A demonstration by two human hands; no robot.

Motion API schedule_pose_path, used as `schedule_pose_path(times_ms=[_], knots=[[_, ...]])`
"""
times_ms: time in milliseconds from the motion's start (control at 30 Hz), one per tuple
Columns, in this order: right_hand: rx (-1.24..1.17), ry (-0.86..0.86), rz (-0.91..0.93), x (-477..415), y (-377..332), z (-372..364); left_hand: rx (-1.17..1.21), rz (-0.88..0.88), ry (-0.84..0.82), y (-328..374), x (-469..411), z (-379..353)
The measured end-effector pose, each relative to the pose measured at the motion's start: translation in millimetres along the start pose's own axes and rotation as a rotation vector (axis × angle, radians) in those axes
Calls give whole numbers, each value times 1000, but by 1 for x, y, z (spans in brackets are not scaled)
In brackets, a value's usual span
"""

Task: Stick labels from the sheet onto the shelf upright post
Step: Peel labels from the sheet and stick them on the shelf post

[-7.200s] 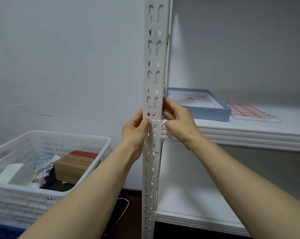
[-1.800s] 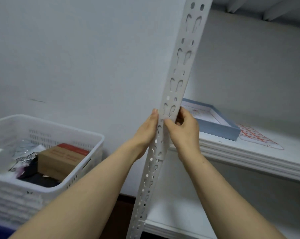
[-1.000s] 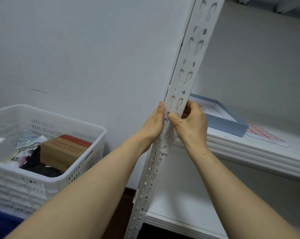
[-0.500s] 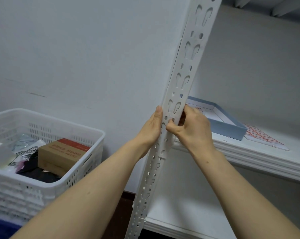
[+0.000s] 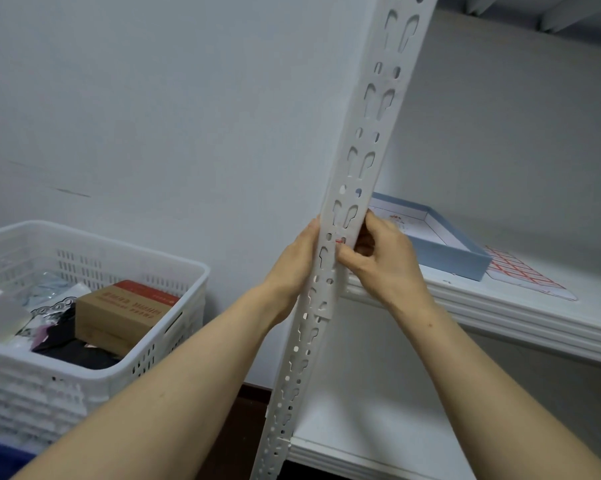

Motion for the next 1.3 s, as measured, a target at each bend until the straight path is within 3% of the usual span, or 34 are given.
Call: schedule_pose_path(times_ms=[100, 233, 833, 1300], knots=[[-253, -128, -6, 4, 4, 3, 17, -52, 56, 0, 7, 6], [-337, -131, 2, 4, 2, 5, 70, -90, 131, -3, 11, 11], [-380, -93, 0, 6, 6, 5, 241, -166, 364, -4, 22, 5], [-336, -111, 6, 5, 9, 1, 245, -166, 381, -7, 20, 3]])
Point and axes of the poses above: each hand's wrist, its own x-axis away from the middle knuckle, its own z-axis out of the back of the hand, y = z × x, the point moved 8 cm from there along -x, towards the middle knuckle, and after that the axes turned 7 degrees about x, right-handed, at the moved point
